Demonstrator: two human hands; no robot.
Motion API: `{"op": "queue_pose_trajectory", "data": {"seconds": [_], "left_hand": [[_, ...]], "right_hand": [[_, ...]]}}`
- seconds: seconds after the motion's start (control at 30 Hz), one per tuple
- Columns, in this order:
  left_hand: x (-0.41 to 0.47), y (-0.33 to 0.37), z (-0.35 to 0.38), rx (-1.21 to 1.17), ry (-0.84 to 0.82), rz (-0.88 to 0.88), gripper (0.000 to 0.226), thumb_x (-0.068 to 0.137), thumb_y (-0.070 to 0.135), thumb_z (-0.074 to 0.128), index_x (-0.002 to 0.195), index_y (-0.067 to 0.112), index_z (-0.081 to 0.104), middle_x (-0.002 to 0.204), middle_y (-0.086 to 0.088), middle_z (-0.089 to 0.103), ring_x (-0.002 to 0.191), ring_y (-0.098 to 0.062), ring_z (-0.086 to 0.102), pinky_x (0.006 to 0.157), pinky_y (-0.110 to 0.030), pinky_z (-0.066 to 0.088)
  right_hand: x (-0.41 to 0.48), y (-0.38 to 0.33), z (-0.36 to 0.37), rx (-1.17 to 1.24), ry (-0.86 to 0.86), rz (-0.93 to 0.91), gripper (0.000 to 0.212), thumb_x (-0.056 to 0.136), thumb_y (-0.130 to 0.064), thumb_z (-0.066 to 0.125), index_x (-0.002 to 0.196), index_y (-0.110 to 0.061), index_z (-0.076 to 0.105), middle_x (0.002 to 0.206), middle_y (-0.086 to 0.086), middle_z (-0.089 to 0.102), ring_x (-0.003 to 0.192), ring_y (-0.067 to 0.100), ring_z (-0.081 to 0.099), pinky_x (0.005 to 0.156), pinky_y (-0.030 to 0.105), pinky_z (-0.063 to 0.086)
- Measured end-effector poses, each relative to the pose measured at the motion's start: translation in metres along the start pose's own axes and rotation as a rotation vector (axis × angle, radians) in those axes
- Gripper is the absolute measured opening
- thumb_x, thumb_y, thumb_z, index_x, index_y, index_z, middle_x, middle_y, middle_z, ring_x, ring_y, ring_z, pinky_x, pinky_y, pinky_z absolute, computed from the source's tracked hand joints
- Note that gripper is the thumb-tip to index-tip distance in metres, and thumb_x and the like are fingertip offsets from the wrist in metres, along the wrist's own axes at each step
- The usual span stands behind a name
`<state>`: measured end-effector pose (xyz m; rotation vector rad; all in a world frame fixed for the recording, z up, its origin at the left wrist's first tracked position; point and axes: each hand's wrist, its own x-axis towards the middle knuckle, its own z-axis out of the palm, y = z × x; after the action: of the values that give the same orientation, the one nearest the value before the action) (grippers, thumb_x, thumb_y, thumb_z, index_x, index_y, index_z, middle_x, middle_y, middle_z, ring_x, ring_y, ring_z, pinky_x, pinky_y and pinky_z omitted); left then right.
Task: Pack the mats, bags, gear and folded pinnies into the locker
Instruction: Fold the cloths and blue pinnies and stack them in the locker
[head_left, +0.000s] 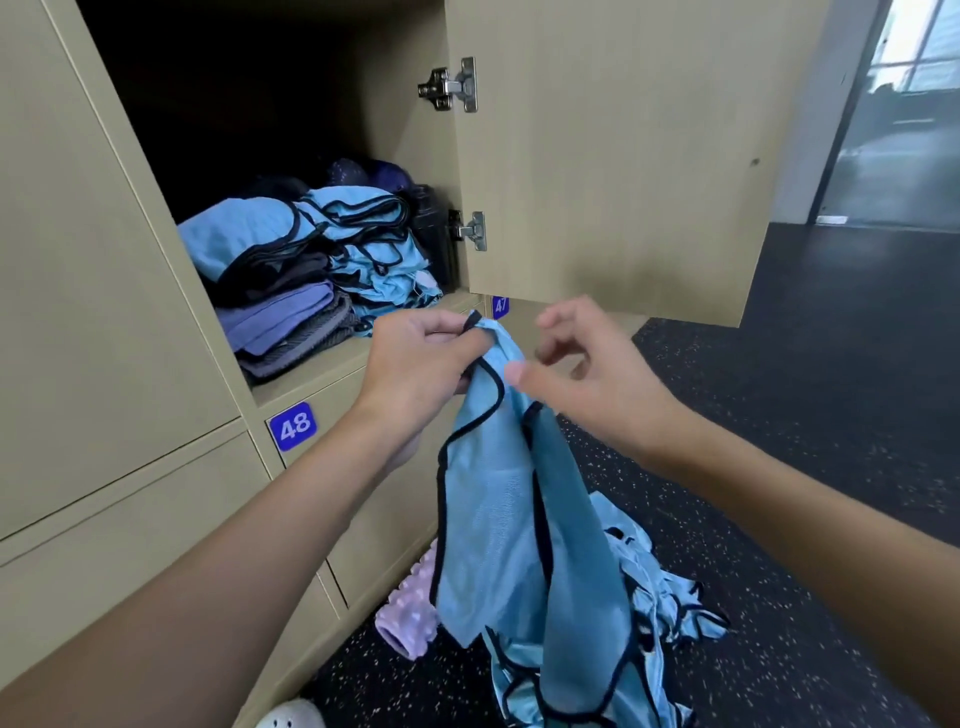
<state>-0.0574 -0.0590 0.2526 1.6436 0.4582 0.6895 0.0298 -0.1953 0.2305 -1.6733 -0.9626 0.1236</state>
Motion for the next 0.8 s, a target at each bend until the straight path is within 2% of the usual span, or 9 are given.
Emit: {"op": "queue_pose_trajectory", "data": {"seconds": [0.03, 0.1, 0.2, 0.33, 0.43, 0.5, 0.57, 0.67, 0.8], "left_hand": [[0.000, 0.002, 0.000, -0.033, 0.009, -0.010, 0.008, 0.087, 0.000, 0.066, 0.082, 0.003, 0.072, 0.077, -0.012, 0.076, 0.059, -0.015, 0.067, 0.055, -0.022, 0.052], [0.000, 0.006, -0.001, -0.084, 0.021, -0.016, 0.007, 0.088, 0.000, 0.066, 0.084, 0.002, 0.071, 0.074, -0.010, 0.075, 0.059, -0.016, 0.067, 0.056, -0.023, 0.054], [0.001, 0.010, -0.005, -0.101, 0.050, -0.016, 0.004, 0.089, 0.000, 0.065, 0.089, 0.003, 0.068, 0.070, -0.005, 0.073, 0.059, -0.016, 0.068, 0.060, -0.026, 0.058], [0.004, 0.004, -0.013, -0.034, 0.141, -0.134, 0.014, 0.090, 0.005, 0.066, 0.103, 0.010, 0.063, 0.084, -0.007, 0.071, 0.066, -0.016, 0.068, 0.066, -0.032, 0.060], [0.001, 0.001, -0.017, 0.126, -0.032, -0.073, 0.036, 0.084, 0.024, 0.077, 0.115, 0.026, 0.059, 0.107, 0.001, 0.071, 0.095, -0.014, 0.068, 0.083, -0.034, 0.054], [-0.008, 0.000, -0.014, 0.261, -0.226, 0.048, 0.051, 0.078, 0.028, 0.083, 0.121, 0.033, 0.056, 0.113, 0.006, 0.066, 0.103, -0.007, 0.066, 0.089, -0.025, 0.053], [-0.015, -0.005, -0.010, 0.402, -0.298, 0.169, 0.054, 0.074, 0.018, 0.086, 0.117, 0.033, 0.056, 0.107, 0.007, 0.064, 0.099, -0.007, 0.064, 0.082, -0.016, 0.050], [-0.016, -0.010, -0.006, 0.447, -0.254, 0.290, 0.031, 0.079, 0.002, 0.077, 0.098, 0.021, 0.063, 0.091, -0.002, 0.071, 0.086, -0.024, 0.066, 0.074, -0.031, 0.052], [-0.011, -0.005, -0.006, 0.336, -0.107, 0.283, 0.019, 0.086, -0.001, 0.070, 0.088, 0.018, 0.067, 0.083, -0.001, 0.074, 0.074, -0.010, 0.069, 0.081, -0.036, 0.057]], "right_hand": [[-0.003, 0.000, 0.003, -0.022, -0.076, 0.006, 0.040, 0.083, -0.021, 0.077, 0.114, -0.018, 0.051, 0.097, -0.002, 0.058, 0.083, 0.003, 0.052, 0.068, 0.008, 0.041], [-0.005, 0.004, 0.008, -0.075, -0.131, 0.019, 0.032, 0.083, -0.019, 0.077, 0.103, -0.019, 0.053, 0.090, -0.004, 0.061, 0.074, 0.001, 0.053, 0.064, 0.011, 0.043], [-0.003, 0.008, 0.009, -0.150, -0.033, 0.014, 0.011, 0.090, -0.016, 0.070, 0.085, -0.011, 0.060, 0.069, -0.003, 0.056, 0.054, 0.001, 0.042, 0.054, 0.013, 0.037], [0.000, 0.005, 0.005, -0.157, 0.030, 0.021, 0.016, 0.094, -0.021, 0.065, 0.081, -0.010, 0.063, 0.066, 0.000, 0.055, 0.053, 0.004, 0.038, 0.050, 0.015, 0.034], [0.002, 0.003, 0.001, -0.126, 0.084, 0.033, 0.020, 0.096, -0.019, 0.062, 0.080, -0.006, 0.062, 0.064, 0.000, 0.052, 0.051, 0.003, 0.036, 0.049, 0.016, 0.031], [0.004, 0.002, 0.000, -0.061, 0.116, 0.070, 0.021, 0.095, -0.017, 0.062, 0.078, -0.006, 0.063, 0.058, -0.006, 0.051, 0.047, 0.001, 0.036, 0.047, 0.015, 0.031], [0.005, 0.001, -0.002, -0.009, 0.143, 0.109, 0.022, 0.095, -0.016, 0.062, 0.075, -0.008, 0.064, 0.054, -0.012, 0.049, 0.044, 0.000, 0.037, 0.047, 0.013, 0.031], [0.007, 0.000, -0.006, 0.038, 0.172, 0.127, 0.023, 0.095, -0.017, 0.062, 0.081, 0.001, 0.065, 0.064, 0.000, 0.050, 0.055, 0.005, 0.040, 0.054, 0.021, 0.034], [0.008, 0.002, -0.011, 0.023, 0.204, 0.133, 0.021, 0.096, -0.016, 0.061, 0.085, 0.001, 0.065, 0.069, 0.003, 0.049, 0.057, 0.008, 0.038, 0.053, 0.022, 0.034]]}}
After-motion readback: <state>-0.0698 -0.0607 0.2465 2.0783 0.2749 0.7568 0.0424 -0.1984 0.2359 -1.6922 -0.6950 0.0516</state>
